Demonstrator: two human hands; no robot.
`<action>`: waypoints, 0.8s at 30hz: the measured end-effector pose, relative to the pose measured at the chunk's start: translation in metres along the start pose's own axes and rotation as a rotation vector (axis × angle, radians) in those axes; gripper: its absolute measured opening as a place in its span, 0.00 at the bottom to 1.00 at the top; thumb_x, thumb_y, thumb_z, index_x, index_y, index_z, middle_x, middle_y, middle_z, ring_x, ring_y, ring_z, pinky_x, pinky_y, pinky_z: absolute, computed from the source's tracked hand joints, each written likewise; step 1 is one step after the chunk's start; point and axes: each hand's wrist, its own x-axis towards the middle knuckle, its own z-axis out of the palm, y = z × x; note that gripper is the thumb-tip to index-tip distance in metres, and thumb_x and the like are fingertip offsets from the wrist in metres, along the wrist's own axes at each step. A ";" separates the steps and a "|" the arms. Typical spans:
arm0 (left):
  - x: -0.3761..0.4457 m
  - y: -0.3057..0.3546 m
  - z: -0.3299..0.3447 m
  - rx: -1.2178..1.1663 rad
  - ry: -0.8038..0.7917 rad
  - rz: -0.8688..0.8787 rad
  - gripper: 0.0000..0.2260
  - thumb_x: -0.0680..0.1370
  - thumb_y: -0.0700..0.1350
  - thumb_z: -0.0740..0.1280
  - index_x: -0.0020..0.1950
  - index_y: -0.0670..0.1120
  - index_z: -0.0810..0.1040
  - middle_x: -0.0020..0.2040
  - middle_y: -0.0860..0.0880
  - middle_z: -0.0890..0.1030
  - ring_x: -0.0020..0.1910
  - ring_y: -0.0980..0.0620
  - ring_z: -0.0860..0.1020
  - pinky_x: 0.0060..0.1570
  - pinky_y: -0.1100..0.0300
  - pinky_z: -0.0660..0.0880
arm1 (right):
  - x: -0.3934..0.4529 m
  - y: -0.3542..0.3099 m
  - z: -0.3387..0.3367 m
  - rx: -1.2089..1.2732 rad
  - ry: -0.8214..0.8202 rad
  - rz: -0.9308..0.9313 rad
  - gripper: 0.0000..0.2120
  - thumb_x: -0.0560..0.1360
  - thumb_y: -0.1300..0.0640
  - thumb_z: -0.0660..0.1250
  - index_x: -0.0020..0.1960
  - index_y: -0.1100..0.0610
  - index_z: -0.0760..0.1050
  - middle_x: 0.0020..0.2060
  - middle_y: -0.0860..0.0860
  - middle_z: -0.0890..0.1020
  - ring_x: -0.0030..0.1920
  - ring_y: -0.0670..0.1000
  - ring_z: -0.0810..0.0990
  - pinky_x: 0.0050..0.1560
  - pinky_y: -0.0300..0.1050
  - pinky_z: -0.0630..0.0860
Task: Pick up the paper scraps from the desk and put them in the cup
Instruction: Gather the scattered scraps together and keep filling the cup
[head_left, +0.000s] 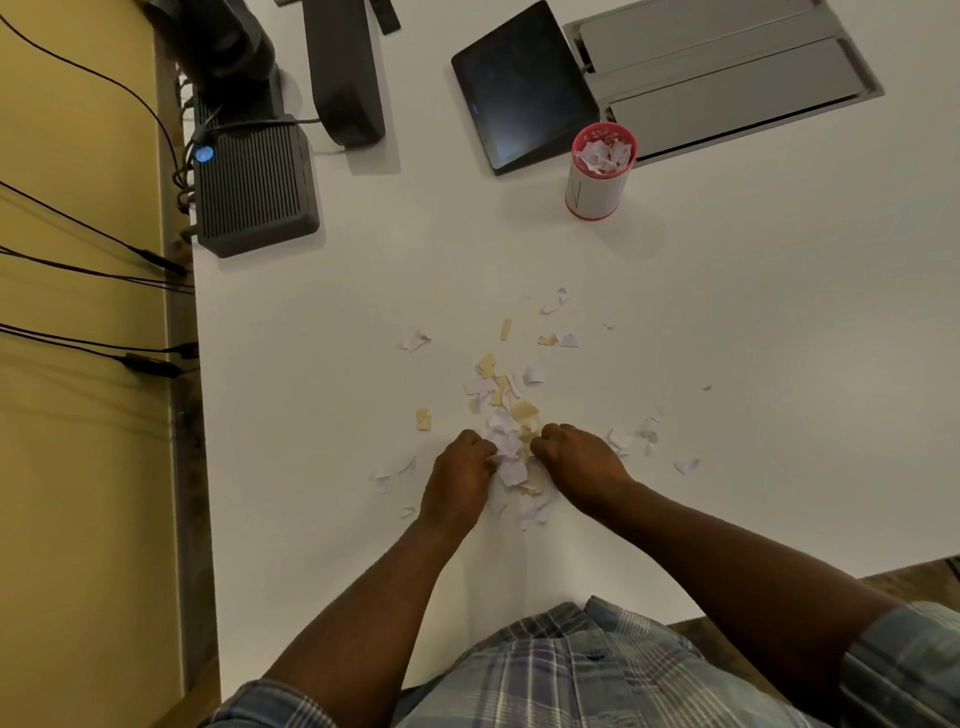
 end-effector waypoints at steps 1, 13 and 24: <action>0.004 0.001 -0.004 -0.018 0.023 0.003 0.06 0.77 0.41 0.66 0.49 0.44 0.82 0.47 0.46 0.80 0.45 0.49 0.79 0.44 0.59 0.75 | 0.003 0.004 -0.004 0.046 0.025 0.029 0.07 0.78 0.63 0.60 0.52 0.60 0.76 0.46 0.57 0.77 0.47 0.57 0.78 0.40 0.46 0.71; 0.087 0.016 -0.060 -0.385 0.160 -0.118 0.04 0.69 0.39 0.75 0.42 0.41 0.84 0.41 0.50 0.83 0.37 0.62 0.78 0.40 0.80 0.69 | 0.035 0.064 -0.095 0.855 0.166 0.364 0.01 0.70 0.56 0.74 0.39 0.51 0.84 0.30 0.45 0.84 0.32 0.39 0.81 0.35 0.26 0.74; 0.158 0.007 -0.073 -0.423 0.215 -0.146 0.04 0.70 0.42 0.75 0.43 0.43 0.84 0.38 0.52 0.81 0.34 0.67 0.76 0.37 0.80 0.70 | 0.096 0.139 -0.192 0.736 0.478 0.401 0.03 0.71 0.55 0.72 0.43 0.52 0.84 0.36 0.51 0.86 0.39 0.50 0.85 0.49 0.51 0.82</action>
